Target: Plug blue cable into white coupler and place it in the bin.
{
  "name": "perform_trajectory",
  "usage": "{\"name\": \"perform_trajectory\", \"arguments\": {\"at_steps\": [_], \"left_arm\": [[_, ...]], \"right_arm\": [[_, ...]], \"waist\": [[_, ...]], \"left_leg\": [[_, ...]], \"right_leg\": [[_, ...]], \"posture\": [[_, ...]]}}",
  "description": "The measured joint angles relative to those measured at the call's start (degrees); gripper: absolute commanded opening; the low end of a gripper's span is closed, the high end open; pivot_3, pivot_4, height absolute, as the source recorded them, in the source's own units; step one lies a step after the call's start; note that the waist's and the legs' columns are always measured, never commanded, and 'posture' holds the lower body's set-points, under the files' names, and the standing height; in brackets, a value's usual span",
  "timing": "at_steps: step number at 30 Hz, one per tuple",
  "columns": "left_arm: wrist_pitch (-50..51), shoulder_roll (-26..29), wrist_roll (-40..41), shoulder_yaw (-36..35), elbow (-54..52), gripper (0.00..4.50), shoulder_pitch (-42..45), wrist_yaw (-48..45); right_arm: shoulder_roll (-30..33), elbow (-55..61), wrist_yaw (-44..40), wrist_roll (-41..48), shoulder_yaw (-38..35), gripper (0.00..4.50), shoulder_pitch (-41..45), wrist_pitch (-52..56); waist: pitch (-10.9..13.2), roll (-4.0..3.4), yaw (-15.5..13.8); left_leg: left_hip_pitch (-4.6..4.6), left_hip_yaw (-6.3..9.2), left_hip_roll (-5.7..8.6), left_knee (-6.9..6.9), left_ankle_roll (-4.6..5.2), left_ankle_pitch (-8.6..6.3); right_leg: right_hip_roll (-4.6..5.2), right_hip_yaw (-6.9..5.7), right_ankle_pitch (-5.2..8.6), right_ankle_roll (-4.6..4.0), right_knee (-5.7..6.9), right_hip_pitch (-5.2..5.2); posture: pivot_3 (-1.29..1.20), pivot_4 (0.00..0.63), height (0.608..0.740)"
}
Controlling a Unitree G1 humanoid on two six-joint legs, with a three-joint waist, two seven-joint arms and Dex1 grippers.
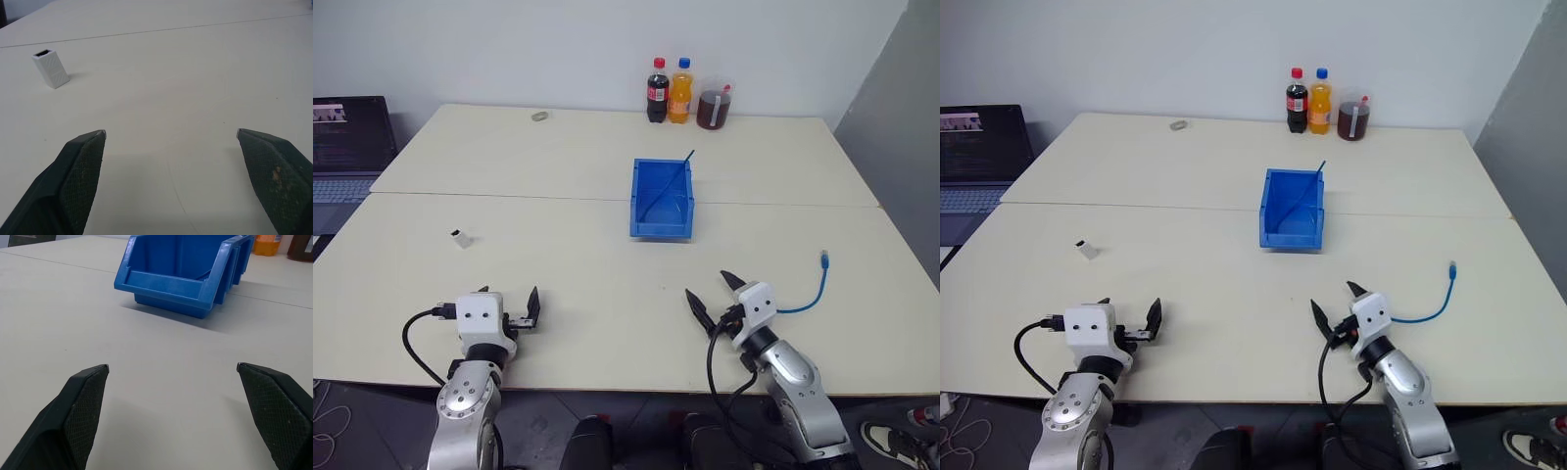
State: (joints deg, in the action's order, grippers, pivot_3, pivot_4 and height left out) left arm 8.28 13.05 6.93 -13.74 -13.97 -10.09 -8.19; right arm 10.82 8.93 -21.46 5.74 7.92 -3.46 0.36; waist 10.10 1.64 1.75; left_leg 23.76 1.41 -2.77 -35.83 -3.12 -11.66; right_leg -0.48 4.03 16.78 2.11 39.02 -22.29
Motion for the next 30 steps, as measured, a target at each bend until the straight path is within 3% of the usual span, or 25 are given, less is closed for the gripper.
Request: {"name": "perform_trajectory", "arguments": {"at_steps": [23, 30], "left_arm": [[-5.17, 3.18, 1.97, -0.69, 0.55, 4.50, -2.21, -6.61], [-6.87, 9.57, 6.60, -1.14, 5.19, 4.50, 1.03, -16.37]], "right_arm": [[0.19, -1.49, -0.08, -0.11, 0.10, 4.46, 0.53, -1.11], [0.64, -1.98, 0.03, -0.08, -0.13, 4.46, 1.34, -1.27]], "waist": [[0.00, 0.00, 0.00], [0.00, 0.00, -0.02]], "left_leg": [[0.00, 0.00, -0.01, 0.00, 0.00, 0.00], [0.00, 0.03, -0.01, 0.01, 0.00, 0.00]], "right_leg": [[0.00, 0.00, 0.01, -0.02, 0.00, 0.00], [-0.02, -0.06, 0.02, -0.04, 0.01, -0.01]], "posture": [[0.00, 0.150, 0.740], [0.00, 0.150, 0.740]]}}
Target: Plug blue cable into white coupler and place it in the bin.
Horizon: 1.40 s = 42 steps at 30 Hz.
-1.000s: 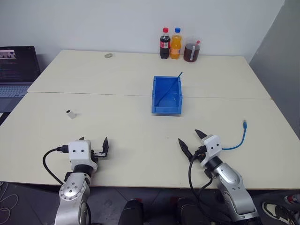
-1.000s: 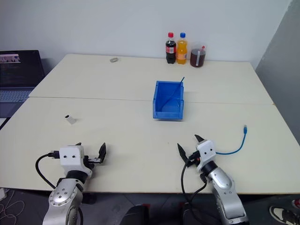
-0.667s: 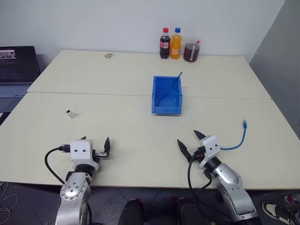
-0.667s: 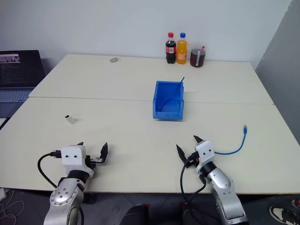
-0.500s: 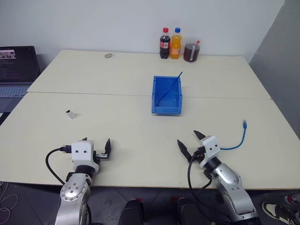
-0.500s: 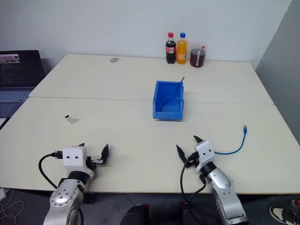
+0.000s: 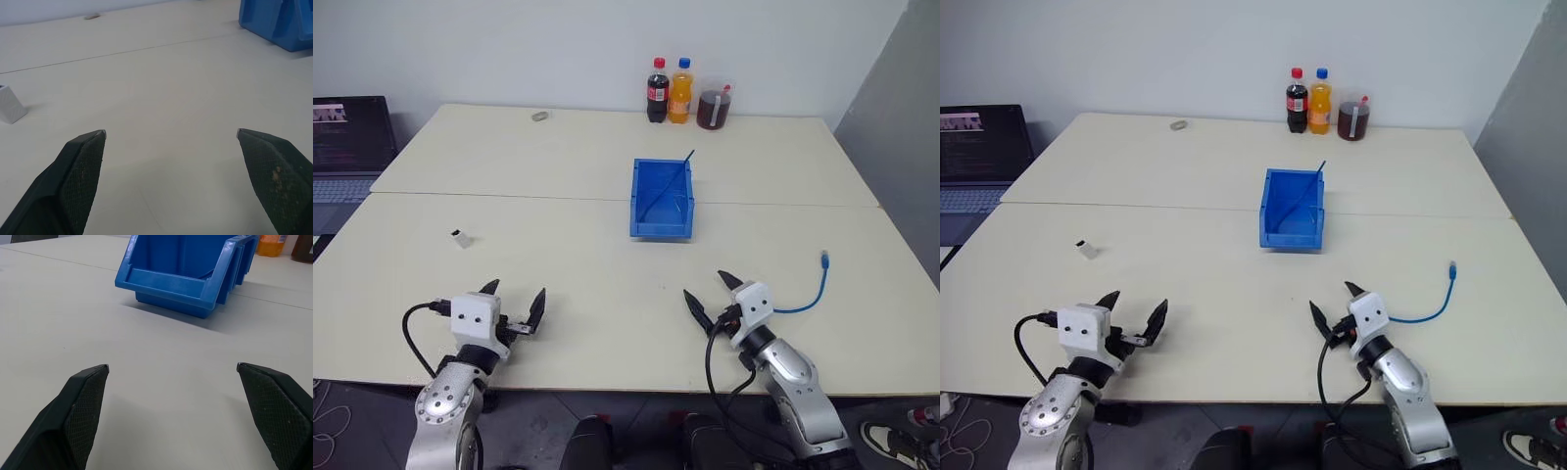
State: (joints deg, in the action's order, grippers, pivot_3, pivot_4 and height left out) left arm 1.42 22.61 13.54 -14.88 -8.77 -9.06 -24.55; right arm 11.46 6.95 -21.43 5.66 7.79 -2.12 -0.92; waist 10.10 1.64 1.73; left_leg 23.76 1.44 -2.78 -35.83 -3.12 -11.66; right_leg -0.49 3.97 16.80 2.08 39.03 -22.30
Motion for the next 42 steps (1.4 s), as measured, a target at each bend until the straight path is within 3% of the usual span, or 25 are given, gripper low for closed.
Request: {"name": "perform_trajectory", "arguments": {"at_steps": [9, 15, 19, 25, 30, 33, 36, 42], "left_arm": [[4.97, 10.54, 6.41, 2.87, 2.20, 4.50, 9.45, -16.11], [16.39, 17.05, 12.74, 12.79, 2.05, 4.50, 25.70, -33.90], [19.23, 17.68, 13.14, 18.93, 2.12, 4.50, 31.39, -40.92], [19.57, 17.02, 12.38, 22.99, 2.64, 4.50, 34.85, -45.15], [19.20, 15.87, 11.22, 24.17, 2.85, 4.50, 35.24, -46.15], [18.56, 15.15, 10.58, 24.24, 3.79, 4.50, 36.07, -46.16], [17.89, 15.05, 10.04, 24.24, 3.94, 4.50, 36.09, -46.32], [17.09, 14.84, 9.21, 24.24, 3.98, 4.50, 35.94, -46.32]], "right_arm": [[1.36, 7.52, 1.78, 0.05, -3.14, 4.46, -4.04, -0.63], [3.27, 18.30, 9.63, 2.12, -17.34, 4.46, -7.22, 12.10], [3.97, 19.73, 15.69, 1.58, -22.55, 4.46, -2.99, 24.89], [6.63, 16.33, 17.51, 3.58, -26.01, 4.46, 5.48, 43.72], [7.58, 8.61, 16.45, 5.21, -27.24, 4.46, 8.75, 48.33], [7.85, 3.33, 15.99, 6.87, -29.14, 3.97, 12.84, 48.90], [8.32, 0.33, 15.62, 7.58, -29.71, 3.13, 15.04, 48.93], [10.96, -4.21, 14.70, 8.73, -30.47, 1.90, 17.14, 48.91]], "waist": [[0.01, 0.01, -0.24], [-0.02, -0.04, -0.21], [-0.02, -0.04, 0.52], [0.00, -0.08, 0.73], [0.02, -0.10, 0.46], [0.02, -0.10, 0.58], [0.01, -0.09, 0.55], [-0.01, -0.06, 0.31]], "left_leg": [[0.06, 0.01, 0.01, 0.01, 0.00, 0.00], [0.02, -0.04, 0.04, -0.05, -0.01, 0.01], [0.01, -0.05, 0.00, -0.02, 0.00, 0.00], [0.05, 0.00, -0.02, 0.03, 0.02, -0.01], [0.10, -0.03, 0.01, 0.01, 0.03, -0.01], [0.06, -0.04, 0.00, -0.03, 0.03, -0.01], [0.05, -0.03, 0.00, -0.04, 0.03, -0.01], [0.06, -0.04, 0.01, -0.10, 0.03, -0.01]], "right_leg": [[0.02, -0.04, 0.00, 0.00, -0.01, -0.01], [0.03, -0.01, -0.03, 0.05, 0.03, 0.04], [-0.06, 0.06, -0.03, 0.02, 0.05, -0.01], [-0.13, 0.03, 0.03, -0.10, 0.04, -0.03], [-0.10, 0.05, 0.02, -0.08, 0.01, -0.04], [-0.11, 0.06, -0.02, 0.02, 0.02, -0.02], [-0.12, 0.06, -0.03, 0.03, 0.02, 0.00], [-0.10, 0.08, -0.04, 0.06, 0.00, 0.03]], "posture": [[0.00, 0.150, 0.740], [0.00, 0.150, 0.740], [0.00, 0.150, 0.740], [0.00, 0.150, 0.740], [0.00, 0.150, 0.740], [0.00, 0.150, 0.740], [0.00, 0.150, 0.740], [0.00, 0.150, 0.740]]}}
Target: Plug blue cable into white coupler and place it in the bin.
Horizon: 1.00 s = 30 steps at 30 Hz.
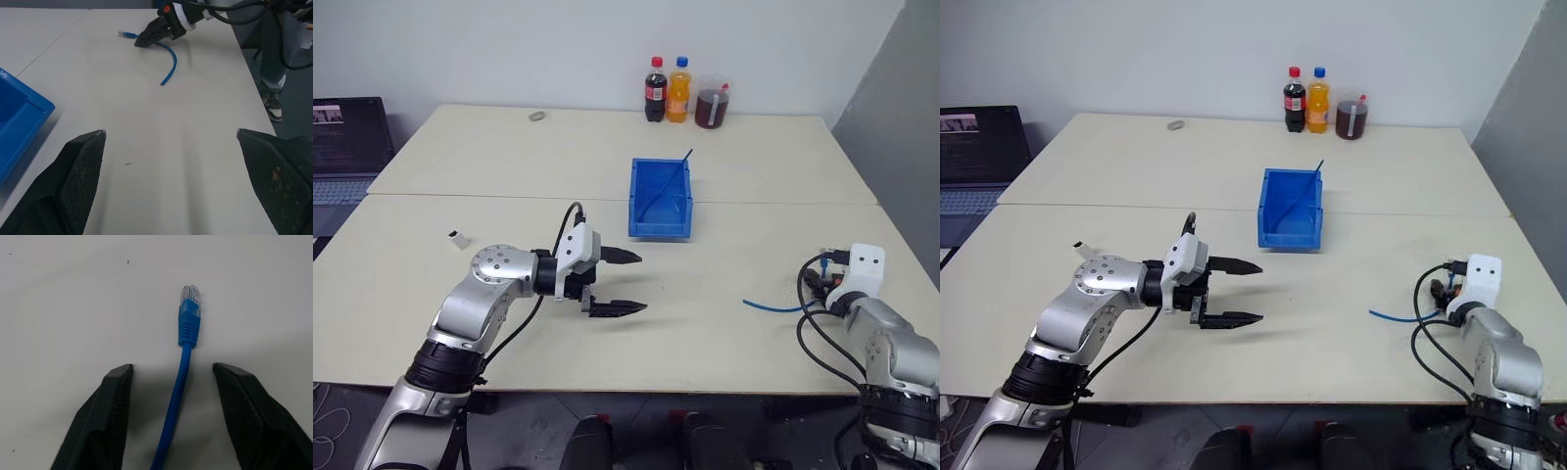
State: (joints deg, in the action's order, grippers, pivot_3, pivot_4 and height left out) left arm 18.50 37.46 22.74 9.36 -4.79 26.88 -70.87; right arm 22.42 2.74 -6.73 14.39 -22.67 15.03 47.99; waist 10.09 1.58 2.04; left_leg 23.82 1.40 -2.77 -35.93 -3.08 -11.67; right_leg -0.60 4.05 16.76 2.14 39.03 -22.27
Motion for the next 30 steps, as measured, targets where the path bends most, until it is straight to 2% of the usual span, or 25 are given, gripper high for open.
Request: {"name": "perform_trajectory", "arguments": {"at_steps": [8, 12, 15, 20, 22, 26, 27, 30], "left_arm": [[-0.03, -0.14, -0.09, 0.00, 0.09, 4.50, -0.20, -0.06], [-0.04, -0.11, -0.33, 0.00, 0.09, 4.50, -1.17, 0.03], [-0.23, 0.41, -1.23, 0.01, 0.16, 4.50, -3.08, 0.05], [-1.36, 3.38, -2.77, -1.24, 0.76, 4.50, -7.57, 0.78], [-1.31, 5.55, -3.17, -2.51, 1.23, 4.50, -9.83, 1.28], [-1.30, 10.07, -3.79, -6.16, 2.55, 4.50, -14.15, 1.61], [-1.43, 11.70, -3.90, -8.12, 3.24, 4.50, -16.21, 1.71], [-1.54, 14.08, -3.97, -11.71, 4.60, 4.50, -19.38, 2.33]], "right_arm": [[2.09, -3.37, -1.54, 0.39, -0.31, 0.03, 0.97, -1.28], [6.02, -4.74, -6.75, 0.71, 1.48, 0.01, 0.79, -1.95], [9.74, -4.60, -14.43, 2.65, 4.37, 0.01, 0.70, -1.94], [20.02, 5.98, -34.00, 5.32, 17.53, 0.01, 1.39, -3.54], [21.71, 9.87, -40.16, 4.78, 23.64, 0.01, 3.77, -7.37], [17.79, 10.23, -46.82, 0.89, 36.27, 0.01, 11.22, -14.74], [13.37, 7.33, -47.83, -1.44, 41.27, 0.01, 15.18, -17.05], [4.44, -2.10, -48.31, -7.75, 50.34, 0.01, 23.09, -23.60]], "waist": [[-0.03, 0.06, -0.20], [-0.02, 0.03, -0.16], [0.04, -0.04, 0.00], [0.25, -0.35, 1.07], [0.28, -0.34, 1.57], [0.33, -0.26, 1.71], [0.36, -0.23, 1.77], [0.41, -0.21, 1.94]], "left_leg": [[0.00, 0.00, 0.00, -0.02, 0.00, 0.00], [0.01, -0.02, 0.00, 0.00, 0.00, 0.00], [0.01, -0.01, -0.02, 0.04, 0.00, 0.00], [-0.01, 0.05, -0.09, 0.07, 0.02, -0.01], [-0.02, 0.08, -0.17, 0.08, 0.03, -0.02], [-0.01, 0.08, -0.24, 0.09, 0.02, -0.01], [-0.02, 0.04, -0.27, 0.08, 0.02, -0.02], [0.07, 0.01, -0.34, 0.08, 0.02, -0.01]], "right_leg": [[0.00, 0.00, 0.00, 0.00, 0.00, 0.01], [0.00, 0.02, 0.00, 0.00, -0.01, -0.02], [-0.03, 0.02, 0.02, -0.03, -0.01, -0.05], [-0.11, 0.01, 0.06, -0.06, 0.00, -0.07], [-0.17, -0.01, 0.07, -0.09, 0.01, -0.09], [-0.19, -0.09, 0.08, -0.11, 0.02, -0.10], [-0.19, -0.07, 0.08, -0.11, 0.02, -0.13], [-0.21, -0.11, 0.07, -0.15, 0.05, -0.23]], "posture": [[0.00, 0.150, 0.740], [0.00, 0.150, 0.740], [0.00, 0.150, 0.740], [0.00, 0.150, 0.740], [0.00, 0.150, 0.740], [0.00, 0.150, 0.740], [0.00, 0.150, 0.740], [0.00, 0.150, 0.740]]}}
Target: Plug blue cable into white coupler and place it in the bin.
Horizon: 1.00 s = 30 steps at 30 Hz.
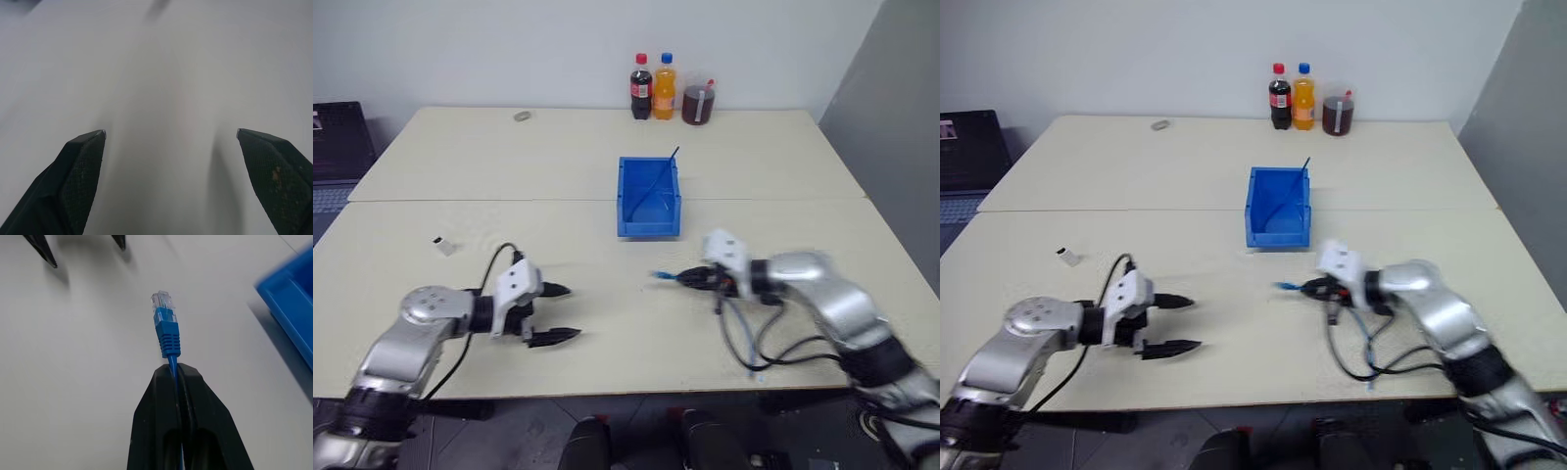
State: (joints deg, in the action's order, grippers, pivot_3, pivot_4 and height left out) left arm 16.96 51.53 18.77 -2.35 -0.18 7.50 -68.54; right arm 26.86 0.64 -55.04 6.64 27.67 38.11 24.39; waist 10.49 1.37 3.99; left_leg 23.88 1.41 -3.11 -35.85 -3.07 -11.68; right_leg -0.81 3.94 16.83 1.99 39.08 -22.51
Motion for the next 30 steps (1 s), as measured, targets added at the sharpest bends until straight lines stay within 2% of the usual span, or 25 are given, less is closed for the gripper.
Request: {"name": "perform_trajectory", "arguments": {"at_steps": [2, 7, 10, 12, 15, 19, 23, 27, 30], "left_arm": [[0.43, 1.63, 0.24, -1.84, -0.12, 4.50, -3.00, -0.24], [1.39, 2.17, 1.02, -3.63, -1.79, 4.50, -6.51, 0.01], [1.60, 1.51, 1.43, -3.83, -2.82, 4.50, -6.92, 0.98], [1.85, 0.88, 1.51, -3.83, -3.53, 4.50, -6.99, 1.70], [2.22, 0.79, 1.53, -3.81, -3.92, 4.50, -6.81, 1.81], [2.41, -0.47, 1.49, -3.17, -3.07, 4.50, -4.12, 1.84], [1.84, -1.32, 0.94, -1.40, -0.62, 4.50, -0.73, 1.47], [0.42, -2.81, -1.13, 1.62, 3.29, 4.50, 2.97, 1.27], [-1.12, -4.13, -2.88, 3.40, 5.60, 4.50, 5.04, 1.50]], "right_arm": [[-4.48, -8.01, 0.07, -3.81, 3.48, 0.01, 4.48, -4.89], [-11.28, -21.63, -0.97, -8.66, 6.59, 0.01, 10.48, -13.12], [-14.61, -26.36, -1.22, -10.27, 7.25, 0.59, 11.96, -16.95], [-15.48, -28.07, -1.47, -10.90, 7.25, 1.21, 12.12, -18.79], [-15.19, -28.96, -3.02, -11.95, 7.25, 1.83, 12.02, -20.08], [-12.87, -24.98, -6.62, -11.28, 6.19, 2.87, 10.19, -17.87], [-8.54, -15.61, -10.68, -8.55, 4.14, 3.98, 6.92, -11.37], [-5.22, -2.57, -12.35, -2.66, -0.07, 3.98, 2.86, 0.15], [-3.21, 4.31, -11.21, -0.76, -2.51, 3.98, 0.55, 5.02]], "waist": [[0.01, 0.00, -0.49], [0.01, 0.02, -2.03], [0.01, 0.02, -2.17], [0.01, 0.02, -2.21], [0.01, 0.02, -2.17], [0.01, 0.02, -2.34], [0.01, 0.02, -2.25], [0.00, 0.03, -2.26], [-0.01, 0.05, -2.24]], "left_leg": [[0.08, -0.06, -0.01, 0.01, -0.01, 0.00], [0.20, -0.10, 0.00, 0.01, -0.06, -0.03], [0.20, -0.10, -0.12, 0.00, -0.06, -0.03], [0.20, -0.09, -0.17, 0.00, -0.06, -0.03], [0.18, -0.11, -0.25, -0.01, -0.06, -0.03], [0.18, -0.10, -0.30, -0.03, -0.06, -0.03], [0.19, -0.12, -0.28, -0.05, -0.06, -0.03], [0.28, -0.12, -0.26, -0.11, -0.07, -0.03], [0.25, -0.09, -0.27, -0.12, -0.07, -0.03]], "right_leg": [[0.02, 0.01, -0.01, -0.07, -0.01, -0.10], [0.08, -0.03, -0.12, -0.35, -0.01, -0.22], [0.00, -0.06, -0.11, -0.38, 0.03, -0.24], [-0.05, -0.08, -0.11, -0.39, 0.05, -0.24], [-0.12, -0.06, -0.13, -0.43, 0.09, -0.26], [-0.17, -0.13, -0.11, -0.49, 0.16, -0.27], [-0.17, -0.09, -0.10, -0.52, 0.33, -0.36], [-0.19, -0.05, -0.05, -0.60, 0.79, -0.65], [-0.23, -0.07, -0.01, -0.65, 0.89, -0.67]], "posture": [[0.00, 0.150, 0.740], [0.00, 0.150, 0.740], [0.00, 0.150, 0.740], [0.00, 0.150, 0.740], [0.00, 0.150, 0.740], [0.00, 0.150, 0.740], [0.00, 0.150, 0.740], [0.00, 0.150, 0.740], [0.00, 0.150, 0.740]]}}
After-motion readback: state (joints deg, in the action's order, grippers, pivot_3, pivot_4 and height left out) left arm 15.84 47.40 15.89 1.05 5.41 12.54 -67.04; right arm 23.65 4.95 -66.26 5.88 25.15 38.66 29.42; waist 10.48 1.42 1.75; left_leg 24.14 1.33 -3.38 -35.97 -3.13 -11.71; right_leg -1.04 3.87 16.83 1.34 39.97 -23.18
